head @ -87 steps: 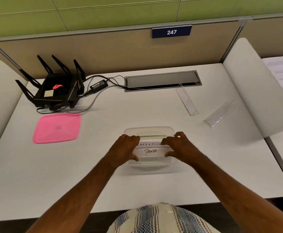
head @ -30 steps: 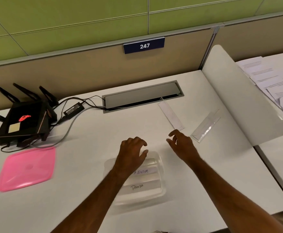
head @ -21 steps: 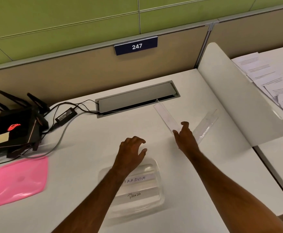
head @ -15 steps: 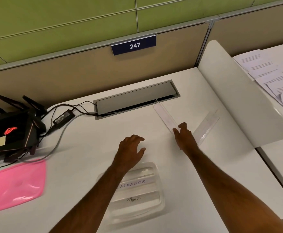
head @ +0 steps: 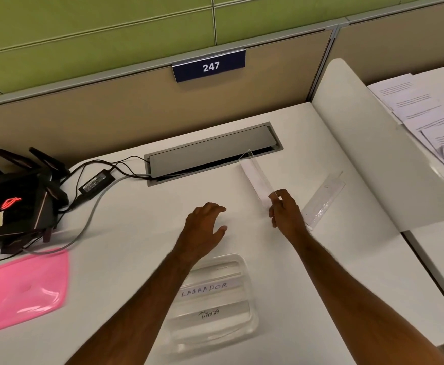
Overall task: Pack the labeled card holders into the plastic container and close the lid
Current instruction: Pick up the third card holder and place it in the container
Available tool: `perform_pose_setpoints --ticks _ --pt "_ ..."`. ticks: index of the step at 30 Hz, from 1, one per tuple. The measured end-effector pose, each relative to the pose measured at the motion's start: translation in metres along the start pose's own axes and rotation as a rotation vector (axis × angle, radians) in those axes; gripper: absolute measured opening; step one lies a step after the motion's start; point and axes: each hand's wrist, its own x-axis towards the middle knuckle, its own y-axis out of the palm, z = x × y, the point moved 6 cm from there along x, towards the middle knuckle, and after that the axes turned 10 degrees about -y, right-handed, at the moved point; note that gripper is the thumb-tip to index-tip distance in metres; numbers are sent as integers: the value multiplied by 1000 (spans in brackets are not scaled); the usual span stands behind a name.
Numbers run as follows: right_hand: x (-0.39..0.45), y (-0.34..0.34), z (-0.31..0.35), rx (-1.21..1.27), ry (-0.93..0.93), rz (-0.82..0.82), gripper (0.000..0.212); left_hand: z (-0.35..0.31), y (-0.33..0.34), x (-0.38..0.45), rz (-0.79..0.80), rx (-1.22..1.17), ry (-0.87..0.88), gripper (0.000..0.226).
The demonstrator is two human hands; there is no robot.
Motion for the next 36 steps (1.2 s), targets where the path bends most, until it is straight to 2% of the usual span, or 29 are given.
perform_pose_setpoints --ticks 3,7,17,25,32,36 --pt "-9 -2 15 248 49 -13 19 -3 -9 -2 -25 -14 2 53" --pt "-26 -5 39 388 92 24 25 -7 -26 -8 -102 -53 17 64" --pt "-76 2 83 399 20 277 34 -4 -75 -28 -347 72 55 89" --pt "-103 14 91 395 3 390 36 14 -87 -58 -418 222 66 86" --pt "-122 26 97 419 14 508 33 29 -97 -92 -500 181 76 67" --pt "-131 34 98 459 57 557 31 37 -101 -106 -497 178 70 64"
